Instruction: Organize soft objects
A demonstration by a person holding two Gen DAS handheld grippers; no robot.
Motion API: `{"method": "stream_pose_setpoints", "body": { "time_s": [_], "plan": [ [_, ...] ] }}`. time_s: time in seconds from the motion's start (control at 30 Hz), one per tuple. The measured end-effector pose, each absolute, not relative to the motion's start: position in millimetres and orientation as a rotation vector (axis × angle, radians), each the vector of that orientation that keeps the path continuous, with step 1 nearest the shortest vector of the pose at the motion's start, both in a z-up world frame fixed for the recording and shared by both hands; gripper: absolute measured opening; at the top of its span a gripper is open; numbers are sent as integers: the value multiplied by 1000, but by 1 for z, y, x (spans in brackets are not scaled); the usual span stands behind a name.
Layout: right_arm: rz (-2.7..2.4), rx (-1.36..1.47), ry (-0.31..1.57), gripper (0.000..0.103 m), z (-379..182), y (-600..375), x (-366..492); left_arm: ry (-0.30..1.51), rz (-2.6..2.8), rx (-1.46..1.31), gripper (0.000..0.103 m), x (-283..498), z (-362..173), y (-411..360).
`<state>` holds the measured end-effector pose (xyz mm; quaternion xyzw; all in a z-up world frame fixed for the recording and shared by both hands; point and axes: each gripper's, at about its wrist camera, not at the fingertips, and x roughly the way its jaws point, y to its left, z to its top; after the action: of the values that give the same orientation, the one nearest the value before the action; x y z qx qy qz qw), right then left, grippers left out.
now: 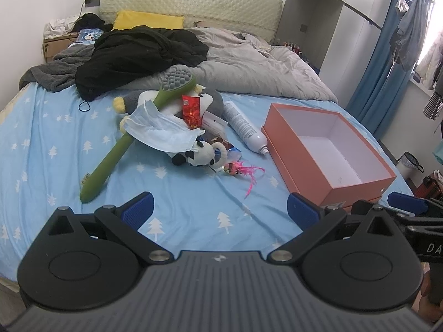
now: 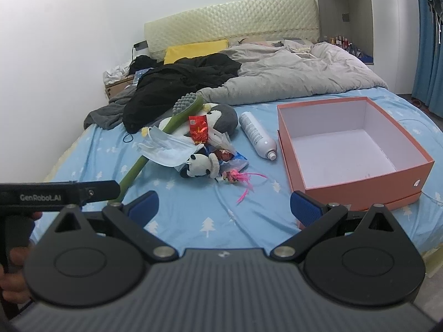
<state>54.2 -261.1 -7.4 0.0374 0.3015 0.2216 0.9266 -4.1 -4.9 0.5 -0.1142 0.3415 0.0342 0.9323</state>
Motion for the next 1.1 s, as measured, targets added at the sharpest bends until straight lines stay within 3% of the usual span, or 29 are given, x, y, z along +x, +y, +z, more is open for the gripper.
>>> {"method": "stream_pose_setpoints", "body": {
  "time_s": [1.1],
  "plan": [
    [463, 62, 639, 103, -15, -255, 50, 700, 73, -218, 103, -2, -2, -5]
  ]
}}
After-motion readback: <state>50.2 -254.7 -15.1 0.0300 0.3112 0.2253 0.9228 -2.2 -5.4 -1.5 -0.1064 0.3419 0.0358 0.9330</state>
